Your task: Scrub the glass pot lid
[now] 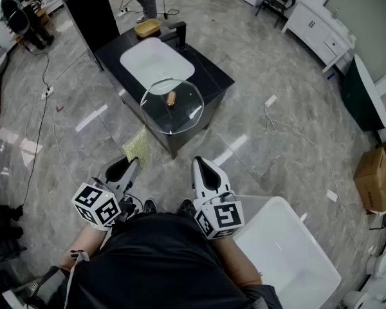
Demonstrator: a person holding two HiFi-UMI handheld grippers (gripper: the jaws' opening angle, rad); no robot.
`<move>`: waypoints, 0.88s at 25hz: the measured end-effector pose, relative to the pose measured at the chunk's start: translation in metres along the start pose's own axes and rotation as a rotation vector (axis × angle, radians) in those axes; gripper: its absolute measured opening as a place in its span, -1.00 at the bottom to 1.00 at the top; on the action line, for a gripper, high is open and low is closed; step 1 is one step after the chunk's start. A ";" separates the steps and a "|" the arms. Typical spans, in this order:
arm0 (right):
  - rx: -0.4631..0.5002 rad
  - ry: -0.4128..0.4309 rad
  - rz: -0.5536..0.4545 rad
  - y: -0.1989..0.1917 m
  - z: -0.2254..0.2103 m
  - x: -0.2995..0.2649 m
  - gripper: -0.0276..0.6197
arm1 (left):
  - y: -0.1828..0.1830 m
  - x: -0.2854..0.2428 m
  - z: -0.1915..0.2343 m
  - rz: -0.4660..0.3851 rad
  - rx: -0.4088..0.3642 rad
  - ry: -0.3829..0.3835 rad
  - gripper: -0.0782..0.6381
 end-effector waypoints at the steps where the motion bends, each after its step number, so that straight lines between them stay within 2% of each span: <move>1: 0.002 -0.001 0.000 0.003 -0.005 0.002 -0.90 | 0.000 -0.003 -0.004 0.000 0.001 0.003 -0.61; 8: -0.008 0.008 0.004 0.011 -0.035 0.006 -0.90 | 0.003 -0.032 -0.025 0.012 -0.013 0.001 -0.61; 14: -0.076 -0.008 -0.034 0.020 -0.061 0.017 -0.90 | 0.005 -0.050 -0.036 0.034 -0.015 0.014 -0.61; 22: -0.144 -0.027 0.043 -0.003 -0.082 0.005 -0.90 | -0.002 -0.065 -0.020 0.064 0.014 0.043 -0.61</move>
Point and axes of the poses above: the fingertips, and each gripper's own axes: x backward along the fingers, z to its left, y out of its top, the point moved 1 cm from there along x, backward along the fingers, and after that the axes turned 6 degrees about -x, right-handed, at the moved point
